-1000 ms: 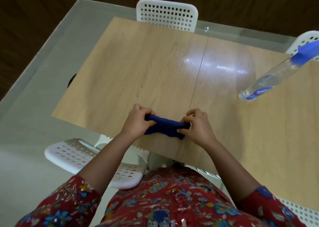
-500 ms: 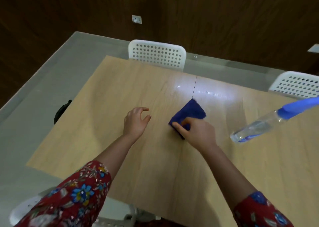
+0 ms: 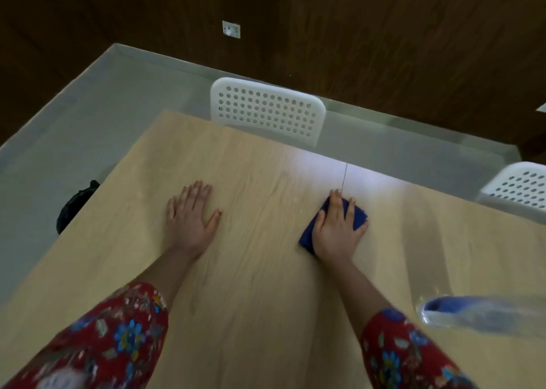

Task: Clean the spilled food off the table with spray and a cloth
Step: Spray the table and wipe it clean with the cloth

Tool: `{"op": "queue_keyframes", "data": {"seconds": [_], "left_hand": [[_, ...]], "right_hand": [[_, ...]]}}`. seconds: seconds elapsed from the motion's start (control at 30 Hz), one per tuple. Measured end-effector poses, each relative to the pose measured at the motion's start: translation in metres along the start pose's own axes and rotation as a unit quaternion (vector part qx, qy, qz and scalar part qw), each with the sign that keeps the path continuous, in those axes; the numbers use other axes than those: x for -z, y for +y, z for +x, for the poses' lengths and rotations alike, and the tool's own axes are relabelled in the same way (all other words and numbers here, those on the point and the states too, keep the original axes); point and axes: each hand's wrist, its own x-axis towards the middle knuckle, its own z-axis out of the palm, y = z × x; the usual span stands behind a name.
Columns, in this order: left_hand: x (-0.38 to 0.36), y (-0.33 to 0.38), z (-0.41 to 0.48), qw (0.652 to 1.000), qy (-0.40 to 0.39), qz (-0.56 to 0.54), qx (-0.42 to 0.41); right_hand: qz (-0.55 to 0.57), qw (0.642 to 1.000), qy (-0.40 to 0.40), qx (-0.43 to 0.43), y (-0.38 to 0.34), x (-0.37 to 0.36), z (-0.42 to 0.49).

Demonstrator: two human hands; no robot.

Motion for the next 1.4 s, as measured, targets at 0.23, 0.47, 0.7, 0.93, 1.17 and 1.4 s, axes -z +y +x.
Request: {"op": "queue_keyframes", "data": {"seconds": [0.23, 0.47, 0.7, 0.93, 1.17, 1.4], "left_hand": [[-0.007, -0.001, 0.003, 1.0, 0.024, -0.005, -0.005], [-0.006, -0.001, 0.001, 1.0, 0.025, -0.012, -0.006], [-0.009, 0.0, 0.004, 0.999, 0.041, -0.011, -0.004], [0.015, -0.011, -0.012, 0.977, 0.135, -0.158, 0.05], [0.033, -0.133, -0.101, 0.992, 0.09, -0.01, 0.086], [0.03, -0.146, -0.102, 0.99, 0.049, -0.011, 0.132]], "right_hand": [[0.006, 0.994, -0.041, 0.1, -0.081, -0.023, 0.108], [-0.069, 0.943, -0.045, 0.322, -0.069, -0.039, 0.009], [-0.064, 0.996, 0.051, 0.031, -0.05, -0.024, 0.107], [-0.063, 0.941, -0.074, 0.324, -0.2, -0.084, 0.028], [-0.056, 0.979, -0.005, 0.195, -0.156, -0.065, 0.095], [-0.052, 0.939, -0.076, 0.332, -0.303, -0.125, 0.036]]}}
